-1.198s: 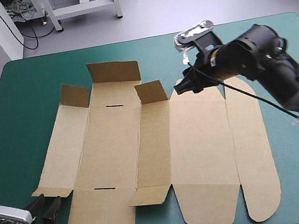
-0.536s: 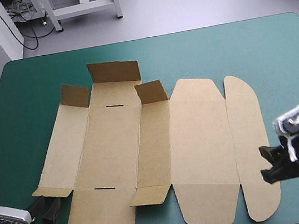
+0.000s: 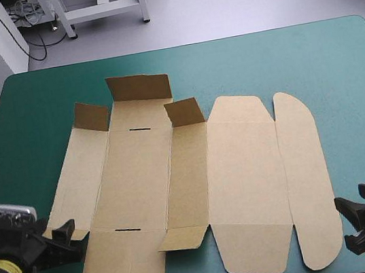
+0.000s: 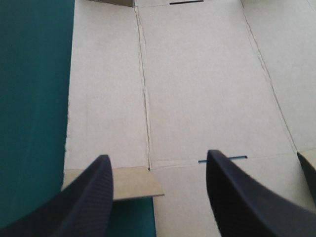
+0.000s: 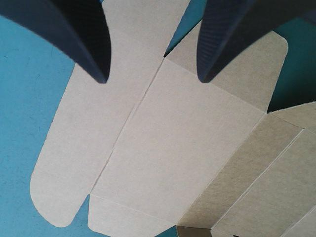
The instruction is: Fold the box
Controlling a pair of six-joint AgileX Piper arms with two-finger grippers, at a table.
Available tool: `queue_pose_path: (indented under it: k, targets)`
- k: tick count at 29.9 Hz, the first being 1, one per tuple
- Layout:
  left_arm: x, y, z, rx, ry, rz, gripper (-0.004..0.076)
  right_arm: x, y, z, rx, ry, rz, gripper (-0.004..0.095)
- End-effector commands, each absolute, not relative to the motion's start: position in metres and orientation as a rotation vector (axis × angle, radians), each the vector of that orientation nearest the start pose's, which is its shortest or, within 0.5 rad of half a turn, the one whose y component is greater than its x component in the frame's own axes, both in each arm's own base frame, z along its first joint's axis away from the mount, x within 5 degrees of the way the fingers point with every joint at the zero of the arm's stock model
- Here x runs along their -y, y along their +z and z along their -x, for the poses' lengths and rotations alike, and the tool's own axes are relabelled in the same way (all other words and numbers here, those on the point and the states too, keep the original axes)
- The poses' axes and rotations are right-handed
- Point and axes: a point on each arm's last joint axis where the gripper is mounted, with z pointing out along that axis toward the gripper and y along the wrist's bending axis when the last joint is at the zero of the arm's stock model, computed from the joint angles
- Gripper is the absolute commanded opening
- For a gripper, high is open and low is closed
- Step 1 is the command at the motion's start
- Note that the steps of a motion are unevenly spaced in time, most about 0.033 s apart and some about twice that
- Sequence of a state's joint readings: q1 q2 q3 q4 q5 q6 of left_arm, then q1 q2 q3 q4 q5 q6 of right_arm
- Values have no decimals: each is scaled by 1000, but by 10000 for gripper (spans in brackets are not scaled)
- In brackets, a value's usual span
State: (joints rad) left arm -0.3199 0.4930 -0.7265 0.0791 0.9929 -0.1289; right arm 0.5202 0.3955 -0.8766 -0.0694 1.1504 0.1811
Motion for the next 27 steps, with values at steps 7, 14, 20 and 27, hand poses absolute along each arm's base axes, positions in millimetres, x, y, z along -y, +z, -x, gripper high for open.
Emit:
queue_pose_path:
  k: [7,14,20,27]
  targets:
    - [26,415,-141,-2329,102,-273,440,-14,382,-37,-2075,345,330,485]
    - [23,442,-192,-2399,266,-236,439,-19,383,-44,-2076,358,333,486]
    - [-13,411,-228,-2597,208,-65,439,-27,384,-52,-2072,398,342,485]
    - [-57,368,-241,-2644,-139,216,439,-41,378,-69,-2145,393,418,493]
